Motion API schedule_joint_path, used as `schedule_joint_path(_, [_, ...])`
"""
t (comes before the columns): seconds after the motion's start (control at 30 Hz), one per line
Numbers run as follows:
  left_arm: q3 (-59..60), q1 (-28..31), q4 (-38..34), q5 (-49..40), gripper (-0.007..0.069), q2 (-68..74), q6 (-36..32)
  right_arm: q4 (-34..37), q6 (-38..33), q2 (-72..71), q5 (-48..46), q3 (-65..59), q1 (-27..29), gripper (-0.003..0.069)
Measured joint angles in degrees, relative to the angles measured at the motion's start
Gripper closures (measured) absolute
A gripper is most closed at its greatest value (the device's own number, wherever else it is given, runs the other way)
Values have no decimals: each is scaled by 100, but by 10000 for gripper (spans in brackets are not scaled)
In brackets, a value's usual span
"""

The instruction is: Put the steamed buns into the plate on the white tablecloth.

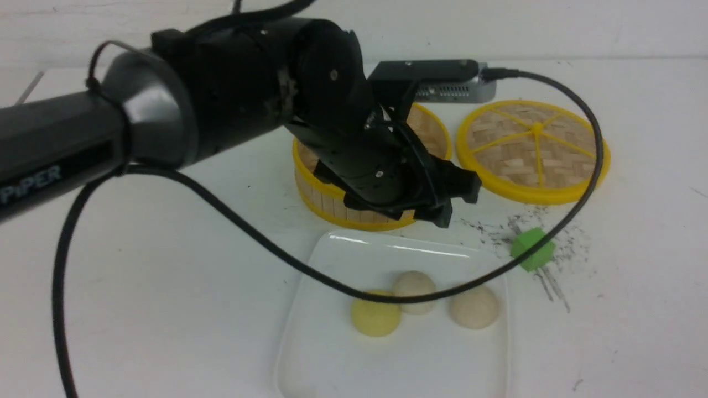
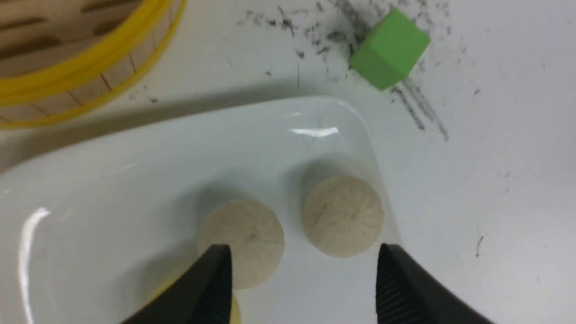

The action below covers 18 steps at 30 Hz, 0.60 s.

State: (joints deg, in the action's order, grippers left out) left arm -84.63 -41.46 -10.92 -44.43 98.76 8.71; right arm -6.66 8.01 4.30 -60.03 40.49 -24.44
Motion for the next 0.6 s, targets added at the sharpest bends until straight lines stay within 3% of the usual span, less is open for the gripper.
schedule_joint_path(0.2, [0,0,71,-159,326,-41,0,-1,561,4,1841,-1351,0,657])
schedule_joint_path(0.27, [0,0,76,-212,431,-41,0,-1,617,19,2665,-1829,0,657])
schedule_joint_path(0.47, [0,0,178,-237,601,-41,-11,-1,640,19,3410,-2099,0,657])
schedule_joint_path(0.6, [0,0,255,-249,622,-41,-16,-1,643,19,3462,-2099,0,656])
